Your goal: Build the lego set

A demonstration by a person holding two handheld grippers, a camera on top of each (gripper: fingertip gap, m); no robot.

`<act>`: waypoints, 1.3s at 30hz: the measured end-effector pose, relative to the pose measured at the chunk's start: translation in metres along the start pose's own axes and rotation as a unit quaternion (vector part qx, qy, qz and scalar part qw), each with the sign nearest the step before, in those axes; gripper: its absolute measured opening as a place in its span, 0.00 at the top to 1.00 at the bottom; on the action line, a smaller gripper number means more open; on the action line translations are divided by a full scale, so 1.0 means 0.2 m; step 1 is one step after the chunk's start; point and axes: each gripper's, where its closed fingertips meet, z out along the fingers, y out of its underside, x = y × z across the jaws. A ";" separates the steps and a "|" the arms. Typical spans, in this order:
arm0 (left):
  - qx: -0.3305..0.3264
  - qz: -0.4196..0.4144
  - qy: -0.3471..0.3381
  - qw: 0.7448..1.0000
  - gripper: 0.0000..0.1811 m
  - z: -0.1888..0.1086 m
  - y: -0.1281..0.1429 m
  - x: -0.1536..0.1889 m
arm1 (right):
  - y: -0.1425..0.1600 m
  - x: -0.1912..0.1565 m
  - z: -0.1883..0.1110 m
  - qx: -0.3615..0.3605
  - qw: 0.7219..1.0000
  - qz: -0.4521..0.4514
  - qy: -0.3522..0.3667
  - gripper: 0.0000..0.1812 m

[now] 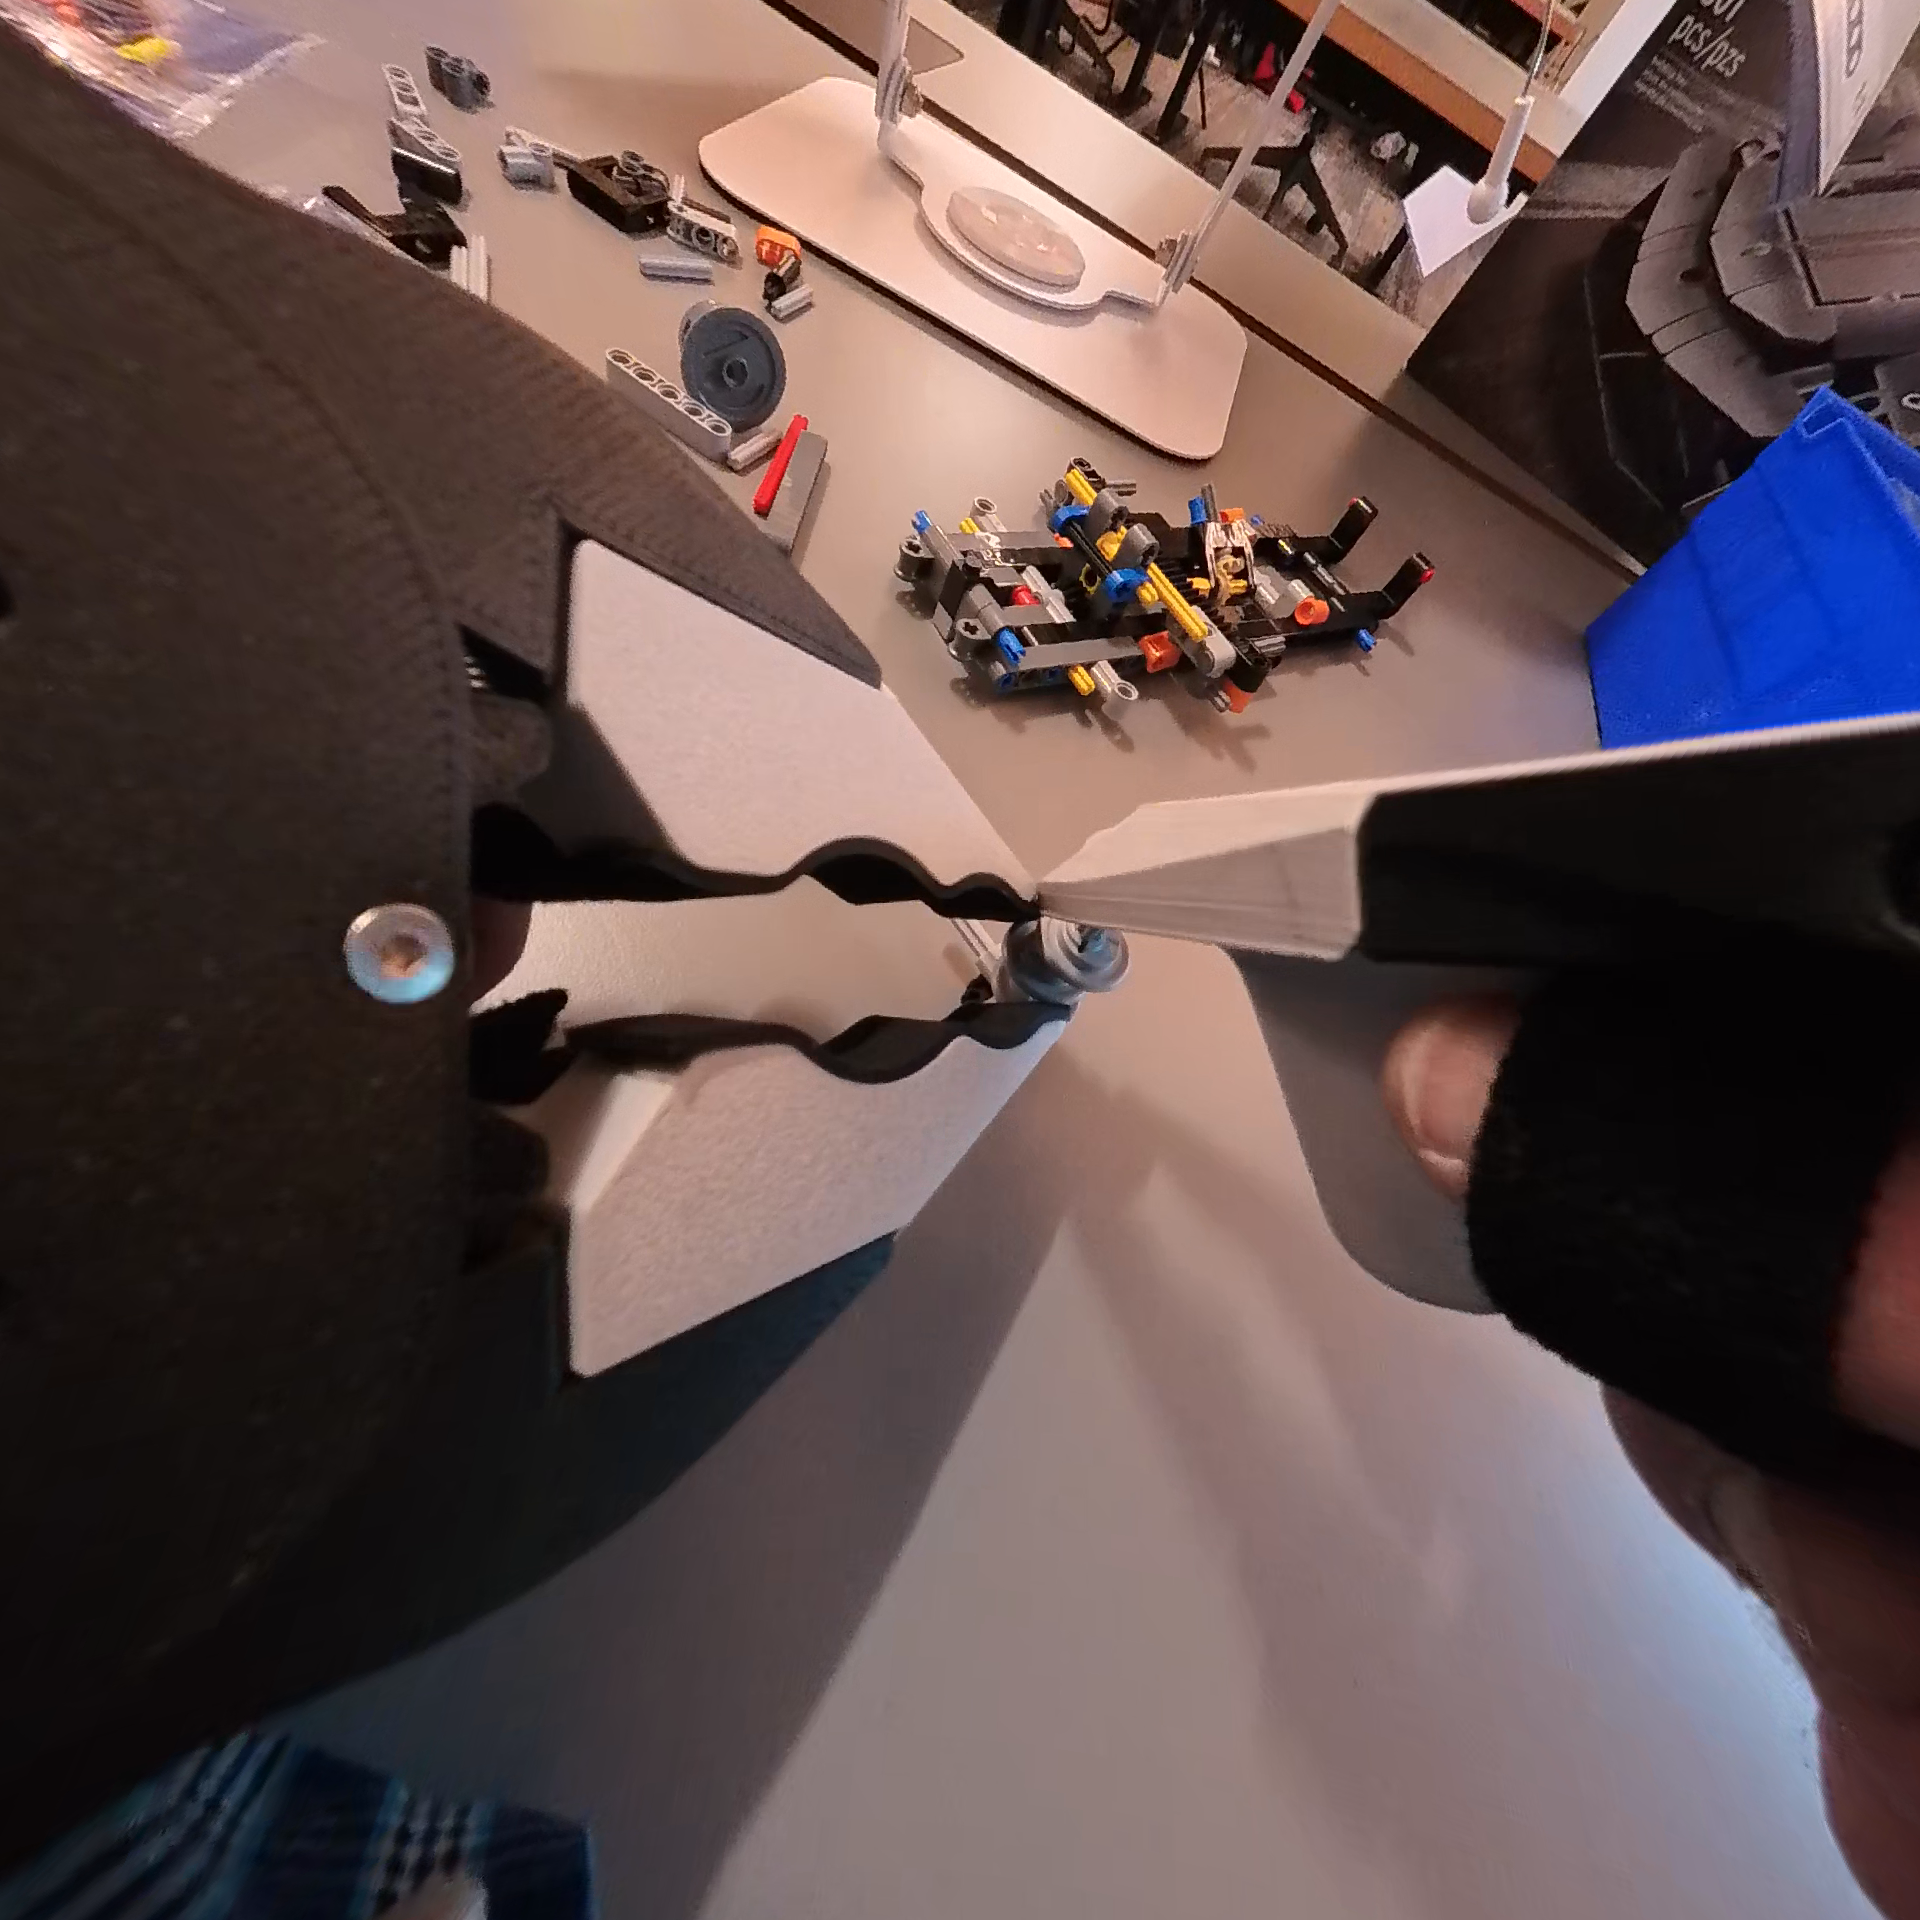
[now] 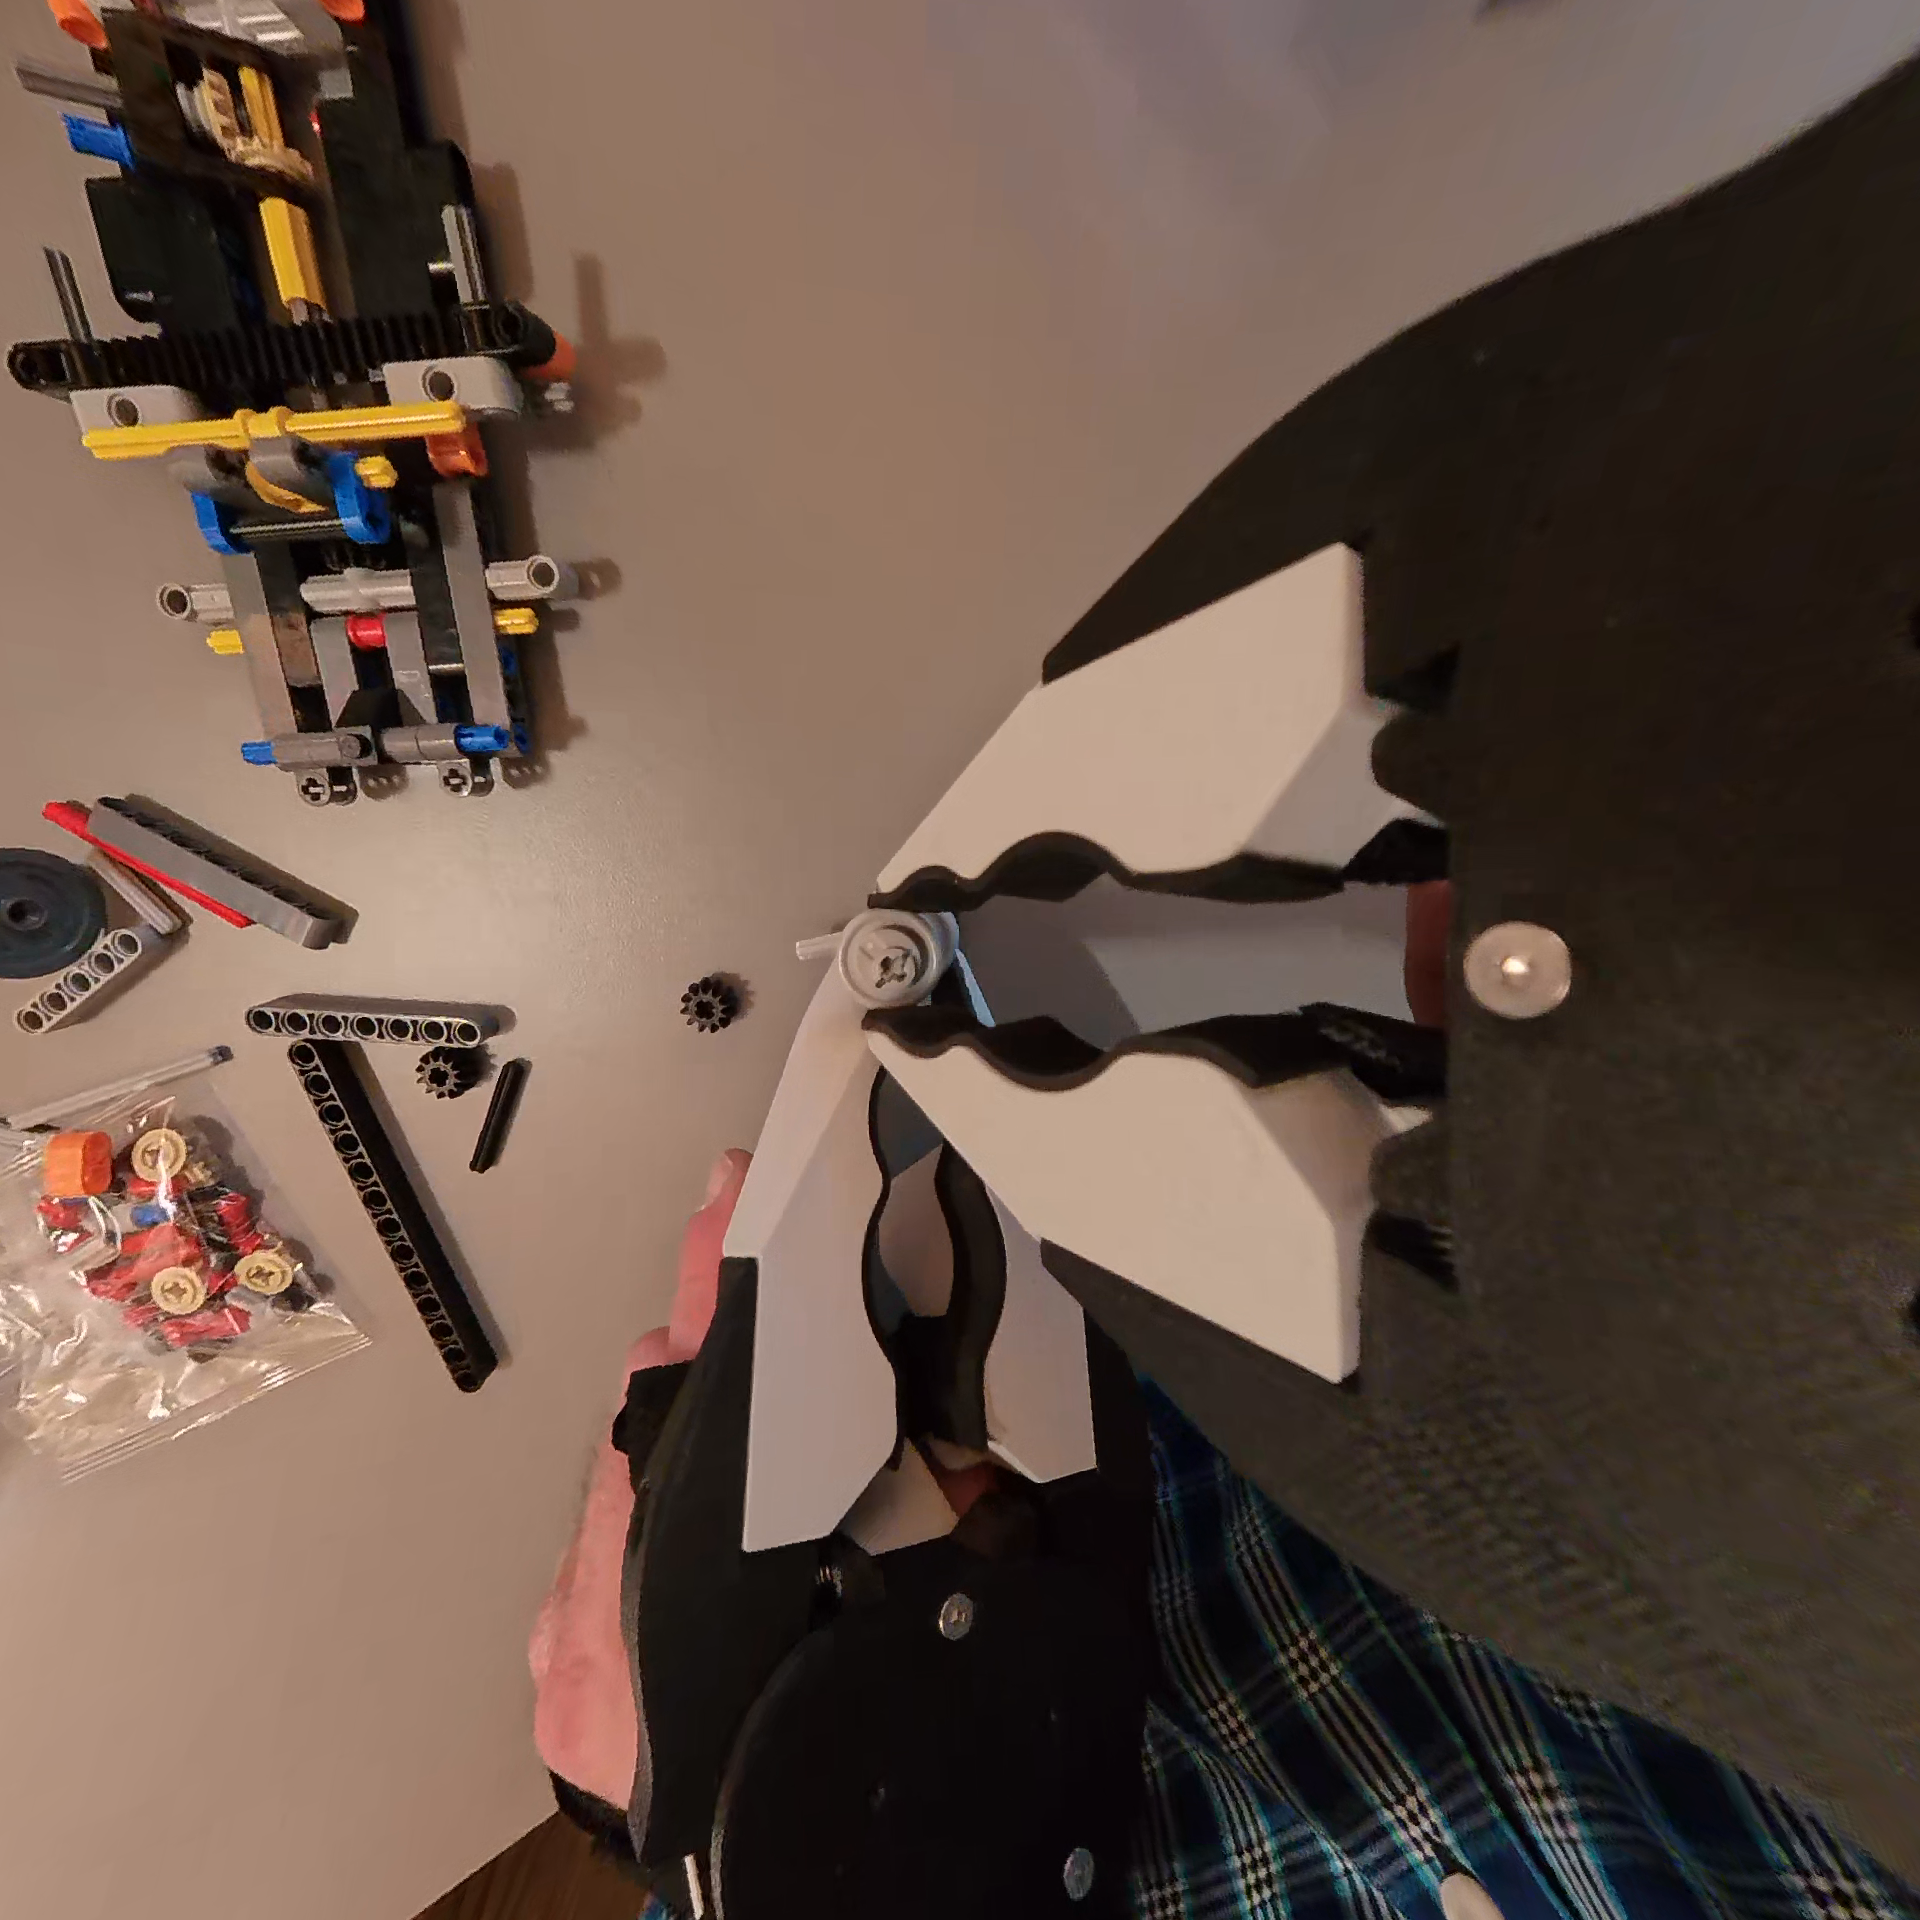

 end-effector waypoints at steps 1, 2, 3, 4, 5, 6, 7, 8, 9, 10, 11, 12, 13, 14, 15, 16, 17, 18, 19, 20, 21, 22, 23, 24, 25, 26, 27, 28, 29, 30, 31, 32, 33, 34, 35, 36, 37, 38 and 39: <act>0.000 -0.001 0.000 1.000 0.93 0.00 0.00 0.00 | 0.00 0.00 0.00 0.006 1.000 -0.004 0.002 0.91; -0.001 -0.003 0.000 1.000 0.93 0.00 0.00 -0.01 | -0.01 0.00 0.00 0.014 1.000 -0.013 0.006 0.91; -0.001 -0.002 -0.001 1.000 0.93 0.00 0.00 -0.01 | -0.01 0.00 0.00 0.020 1.000 -0.015 0.006 0.91; 0.000 -0.001 -0.001 1.000 0.93 0.00 0.00 -0.01 | -0.02 0.00 0.00 0.025 0.999 -0.023 0.006 0.91; 0.000 -0.002 0.000 1.000 0.93 0.00 0.00 -0.01 | -0.02 0.00 0.00 0.030 0.999 -0.036 0.007 0.91; 0.001 -0.002 0.000 1.000 0.93 0.00 0.00 -0.01 | -0.02 0.00 -0.01 0.031 0.998 -0.051 0.007 0.90; 0.000 -0.002 -0.001 1.000 0.93 0.00 0.00 -0.01 | -0.01 -0.01 -0.02 0.027 0.997 -0.069 0.004 0.88; 0.000 -0.004 -0.001 1.000 0.93 0.00 0.01 -0.02 | -0.02 -0.01 -0.03 0.031 0.995 -0.091 0.003 0.86; 0.000 -0.005 0.001 1.000 0.93 0.00 0.01 -0.02 | -0.03 -0.01 -0.04 0.034 0.993 -0.114 0.004 0.88; 0.000 -0.006 0.001 1.000 0.93 0.00 0.01 -0.02 | -0.04 -0.01 -0.05 0.032 0.990 -0.136 0.003 0.89; 0.000 -0.005 0.000 1.000 0.93 0.00 0.01 -0.02 | -0.04 -0.01 -0.05 0.031 0.987 -0.155 0.005 0.90; 0.000 -0.005 0.000 1.000 0.93 0.00 0.01 -0.02 | -0.06 -0.01 -0.05 0.037 0.985 -0.171 0.004 0.91; 0.000 -0.004 0.000 1.000 0.93 0.01 0.01 -0.02 | -0.07 -0.01 -0.05 0.034 0.983 -0.180 -0.002 0.93; 0.000 -0.004 0.000 1.000 0.93 0.01 0.01 -0.02 | -0.06 0.00 -0.05 0.023 0.983 -0.185 -0.002 0.93; 0.000 -0.005 0.000 1.000 0.93 0.01 0.01 -0.02 | -0.06 0.00 -0.04 0.017 0.981 -0.195 -0.007 0.94; 0.000 -0.005 0.000 1.000 0.93 0.01 0.01 -0.03 | -0.06 0.00 -0.04 0.014 0.979 -0.201 -0.013 0.95; 0.000 -0.005 0.000 1.000 0.93 0.01 0.01 -0.03 | -0.06 0.00 -0.04 0.008 0.979 -0.205 -0.017 0.95; 0.001 -0.004 0.000 1.000 0.93 0.01 0.01 -0.02 | -0.05 0.00 -0.04 0.000 0.978 -0.205 -0.021 0.95; 0.001 -0.002 0.000 1.000 0.93 0.01 0.00 -0.02 | -0.05 0.00 -0.04 -0.005 0.977 -0.210 -0.025 0.94; 0.001 -0.001 0.000 1.000 0.93 0.01 0.00 -0.02 | -0.05 0.00 -0.04 -0.006 0.976 -0.215 -0.027 0.94; 0.001 -0.001 0.000 1.000 0.93 0.01 0.00 -0.02 | -0.04 0.00 -0.04 -0.010 0.975 -0.219 -0.031 0.94; 0.001 -0.002 0.001 1.000 0.93 0.01 0.00 -0.02 | -0.04 0.00 -0.04 -0.011 0.974 -0.225 -0.032 0.94; 0.001 -0.003 0.001 1.000 0.93 0.01 0.00 -0.02 | -0.04 0.00 -0.04 -0.011 0.973 -0.229 -0.031 0.94; 0.001 -0.003 0.002 1.000 0.93 0.01 0.00 -0.02 | -0.04 -0.01 -0.04 -0.013 0.972 -0.231 -0.032 0.94; 0.001 -0.003 0.002 1.000 0.93 0.01 0.01 -0.02 | -0.04 -0.01 -0.03 -0.015 0.971 -0.235 -0.031 0.94; 0.001 -0.003 0.002 1.000 0.93 0.01 0.01 -0.02 | -0.04 -0.01 -0.03 -0.017 0.971 -0.236 -0.030 0.94; 0.001 -0.002 0.003 1.000 0.93 0.01 0.01 -0.02 | -0.03 0.00 -0.02 -0.023 0.971 -0.236 -0.029 0.94; 0.003 0.000 0.004 1.000 0.93 0.01 0.00 -0.01 | -0.01 0.01 -0.01 -0.038 0.970 -0.238 -0.024 0.94; 0.001 0.001 0.001 1.000 0.93 0.01 0.00 -0.02 | -0.01 0.01 0.01 -0.033 0.971 -0.235 -0.025 0.94; 0.003 0.001 0.003 1.000 0.93 0.01 0.00 -0.02 | -0.01 0.00 0.00 -0.027 0.972 -0.233 -0.030 0.94; 0.002 -0.001 0.003 1.000 0.93 0.01 0.01 -0.02 | -0.01 0.00 0.01 -0.022 0.972 -0.231 -0.029 0.94; 0.002 -0.002 0.004 1.000 0.93 0.01 0.01 -0.02 | -0.01 0.01 0.01 -0.020 0.973 -0.228 -0.029 0.94; 0.003 -0.002 0.005 1.000 0.93 0.01 0.01 -0.02 | -0.01 0.01 0.01 -0.021 0.973 -0.228 -0.027 0.94; 0.003 -0.002 0.006 1.000 0.93 0.01 0.00 -0.02 | -0.01 0.01 0.00 -0.019 0.974 -0.226 -0.027 0.94; 0.005 -0.003 0.009 1.000 0.92 0.01 0.00 -0.01 | -0.02 0.01 0.00 -0.018 0.973 -0.226 -0.027 0.94; 0.007 -0.001 0.010 1.000 0.92 0.01 0.00 -0.01 | -0.02 0.00 -0.01 -0.010 0.972 -0.231 -0.030 0.94; 0.009 0.001 0.014 1.000 0.92 0.01 0.00 -0.01 | -0.03 -0.02 -0.03 0.006 0.973 -0.224 -0.046 0.91; 0.011 0.000 0.021 1.000 0.92 0.01 0.00 0.00 | -0.04 -0.02 -0.06 0.019 0.975 -0.212 -0.059 0.90; 0.012 -0.008 0.031 0.999 0.92 0.01 0.00 0.00 | -0.04 -0.01 -0.08 0.025 0.975 -0.214 -0.058 0.88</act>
